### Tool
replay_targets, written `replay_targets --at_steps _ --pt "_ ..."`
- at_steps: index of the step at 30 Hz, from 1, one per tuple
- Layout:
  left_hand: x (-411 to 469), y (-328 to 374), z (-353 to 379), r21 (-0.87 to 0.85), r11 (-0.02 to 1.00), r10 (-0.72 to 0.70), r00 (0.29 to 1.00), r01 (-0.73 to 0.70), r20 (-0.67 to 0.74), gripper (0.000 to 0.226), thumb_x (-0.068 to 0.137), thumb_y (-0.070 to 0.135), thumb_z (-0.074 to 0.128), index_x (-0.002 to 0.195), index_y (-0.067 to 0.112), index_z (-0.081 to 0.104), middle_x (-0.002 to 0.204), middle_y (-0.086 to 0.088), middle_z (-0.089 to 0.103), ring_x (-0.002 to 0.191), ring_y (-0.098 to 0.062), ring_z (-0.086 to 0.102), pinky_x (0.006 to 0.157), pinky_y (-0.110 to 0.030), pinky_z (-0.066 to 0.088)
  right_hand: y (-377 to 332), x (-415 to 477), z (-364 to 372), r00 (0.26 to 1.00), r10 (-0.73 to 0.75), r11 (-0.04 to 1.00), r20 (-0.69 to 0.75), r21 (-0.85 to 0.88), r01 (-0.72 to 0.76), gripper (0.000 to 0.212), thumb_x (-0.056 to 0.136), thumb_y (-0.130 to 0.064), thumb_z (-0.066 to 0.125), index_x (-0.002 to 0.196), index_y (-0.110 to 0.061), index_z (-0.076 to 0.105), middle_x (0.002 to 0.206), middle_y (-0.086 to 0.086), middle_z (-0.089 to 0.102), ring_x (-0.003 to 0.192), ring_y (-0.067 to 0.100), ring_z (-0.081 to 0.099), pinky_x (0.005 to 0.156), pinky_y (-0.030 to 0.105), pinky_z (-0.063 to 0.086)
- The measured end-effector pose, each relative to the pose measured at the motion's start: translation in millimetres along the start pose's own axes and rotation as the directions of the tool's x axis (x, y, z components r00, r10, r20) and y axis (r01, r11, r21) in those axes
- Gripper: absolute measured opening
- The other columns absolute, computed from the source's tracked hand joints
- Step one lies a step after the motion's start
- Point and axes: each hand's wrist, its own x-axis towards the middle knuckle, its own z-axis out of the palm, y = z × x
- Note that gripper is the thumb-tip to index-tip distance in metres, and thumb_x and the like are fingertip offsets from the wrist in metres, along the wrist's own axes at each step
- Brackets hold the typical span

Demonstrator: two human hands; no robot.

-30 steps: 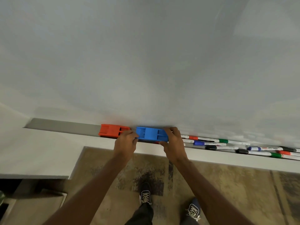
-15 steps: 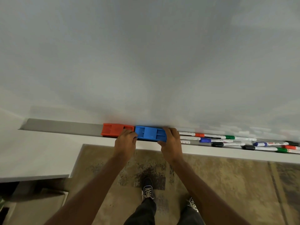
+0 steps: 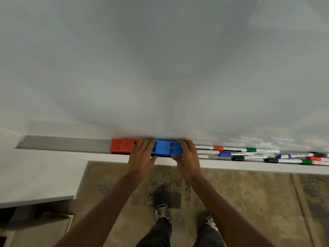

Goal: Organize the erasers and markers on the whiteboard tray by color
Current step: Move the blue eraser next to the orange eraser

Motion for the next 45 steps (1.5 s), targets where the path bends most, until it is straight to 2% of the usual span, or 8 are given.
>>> replay_targets --at_steps 8,14,19,22,27,32,39,45 --pt "-0.9 5.4 0.7 0.059 0.989 0.142 0.983 -0.136 -0.115 0.053 0.062 0.011 0.091 0.111 0.006 0.069 0.099 -0.012 0.072 0.091 -0.031 0.069 0.08 -0.042 0.058 -0.4 -1.9 -8.2 1.0 -0.019 1.0 0.007 0.005 0.019 0.064 0.082 -0.009 0.075 0.137 -0.019 0.044 0.137 0.004 0.041 0.124 0.019 0.043 0.101 0.037 0.051" --pt "-7.8 12.5 -3.5 0.015 0.992 0.123 0.972 -0.123 -0.202 0.062 0.063 0.009 0.09 0.121 0.002 0.067 0.098 -0.013 0.073 0.087 -0.029 0.071 0.073 -0.037 0.059 6.8 -10.5 -28.8 0.999 -0.012 0.999 0.046 -0.039 0.014 0.071 0.082 -0.028 0.077 0.141 -0.02 0.038 0.14 0.001 0.041 0.126 0.014 0.041 0.102 0.026 0.043" --pt "-19.1 14.3 -6.1 -0.053 0.999 -0.015 0.97 0.002 -0.243 0.066 0.06 0.008 0.091 0.122 0.004 0.066 0.1 -0.016 0.073 0.088 -0.032 0.072 0.068 -0.04 0.06 27.7 -18.5 -50.2 0.996 -0.045 0.965 -0.079 -0.261 0.023 0.028 0.084 -0.011 0.073 0.111 -0.01 0.066 0.108 0.007 0.065 0.1 0.023 0.057 0.083 0.042 0.054" --pt "-27.2 17.4 -5.3 -0.113 0.991 -0.101 0.961 0.073 -0.258 0.066 0.062 0.007 0.09 0.123 0.006 0.064 0.104 -0.014 0.071 0.092 -0.032 0.07 0.066 -0.039 0.059 34.1 -14.4 -56.2 0.995 -0.095 0.927 -0.025 -0.367 0.079 0.014 0.081 -0.007 0.076 0.094 -0.008 0.072 0.09 0.006 0.068 0.087 0.024 0.059 0.072 0.038 0.054" --pt "-38.0 28.2 -2.1 -0.156 0.98 -0.165 0.948 0.126 -0.272 0.065 0.066 0.008 0.087 0.125 0.007 0.061 0.108 -0.013 0.068 0.099 -0.03 0.065 0.068 -0.038 0.058 28.2 1.3 -50.5 0.96 -0.237 0.849 0.151 -0.448 0.28 0.016 0.076 -0.01 0.081 0.091 -0.01 0.074 0.088 0.005 0.065 0.084 0.023 0.059 0.068 0.034 0.053" --pt "-41.4 34.7 -3.0 -0.184 0.972 -0.191 0.943 0.144 -0.272 0.063 0.071 0.009 0.084 0.129 0.01 0.058 0.112 -0.011 0.066 0.103 -0.027 0.062 0.071 -0.034 0.055 23.8 11.3 -40.8 0.93 -0.188 0.81 0.316 -0.485 0.329 0.018 0.091 -0.026 0.066 0.106 -0.016 0.072 0.106 0.003 0.064 0.101 0.02 0.055 0.082 0.036 0.054" --pt "-43.0 38.7 -2.5 -0.153 0.976 -0.19 0.941 0.152 -0.281 0.063 0.07 0.01 0.085 0.128 0.009 0.058 0.11 -0.012 0.067 0.1 -0.029 0.063 0.068 -0.034 0.056 18.5 17.3 -41.3 0.931 -0.189 0.816 0.313 -0.477 0.327 0.027 0.075 0.001 0.071 0.101 -0.007 0.069 0.104 0.007 0.065 0.101 0.027 0.058 0.072 0.037 0.052" --pt "-39.2 38.5 -0.8 -0.133 0.98 -0.179 0.948 0.148 -0.264 0.064 0.069 0.01 0.085 0.127 0.009 0.058 0.111 -0.011 0.067 0.102 -0.028 0.063 0.067 -0.039 0.06 27.9 1.9 -53.9 0.926 -0.297 0.815 0.231 -0.445 0.372 0.027 0.075 -0.004 0.077 0.099 -0.009 0.065 0.099 0.005 0.062 0.089 0.021 0.056 0.067 0.031 0.052"
